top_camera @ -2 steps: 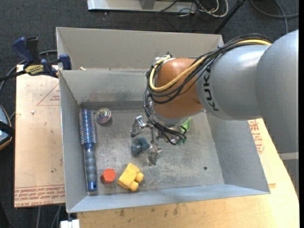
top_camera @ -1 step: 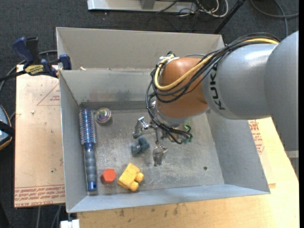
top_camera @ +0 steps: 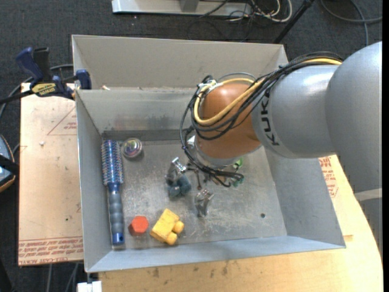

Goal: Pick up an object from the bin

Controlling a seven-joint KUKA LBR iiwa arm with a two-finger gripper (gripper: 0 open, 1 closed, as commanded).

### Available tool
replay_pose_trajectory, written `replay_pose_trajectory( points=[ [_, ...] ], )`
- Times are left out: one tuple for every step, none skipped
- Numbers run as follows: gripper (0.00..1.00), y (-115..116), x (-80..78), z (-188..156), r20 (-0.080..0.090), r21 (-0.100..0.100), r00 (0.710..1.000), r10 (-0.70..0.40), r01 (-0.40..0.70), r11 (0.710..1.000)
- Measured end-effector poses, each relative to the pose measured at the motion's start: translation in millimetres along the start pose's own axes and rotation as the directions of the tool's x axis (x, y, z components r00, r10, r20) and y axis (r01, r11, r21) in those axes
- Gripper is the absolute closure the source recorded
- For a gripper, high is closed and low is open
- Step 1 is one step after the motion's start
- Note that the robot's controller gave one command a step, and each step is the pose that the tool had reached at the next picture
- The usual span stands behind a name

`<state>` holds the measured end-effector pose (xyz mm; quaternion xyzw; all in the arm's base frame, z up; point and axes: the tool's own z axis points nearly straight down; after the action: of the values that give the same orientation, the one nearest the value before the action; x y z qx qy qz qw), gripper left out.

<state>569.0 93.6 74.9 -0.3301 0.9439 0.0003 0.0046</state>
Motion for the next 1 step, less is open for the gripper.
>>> replay_pose_trajectory(
  points=[
    [0.0, 1.6, -2.3, 0.0, -0.001, 0.002, 0.999, -0.05, 0.05, 0.999]
  ],
)
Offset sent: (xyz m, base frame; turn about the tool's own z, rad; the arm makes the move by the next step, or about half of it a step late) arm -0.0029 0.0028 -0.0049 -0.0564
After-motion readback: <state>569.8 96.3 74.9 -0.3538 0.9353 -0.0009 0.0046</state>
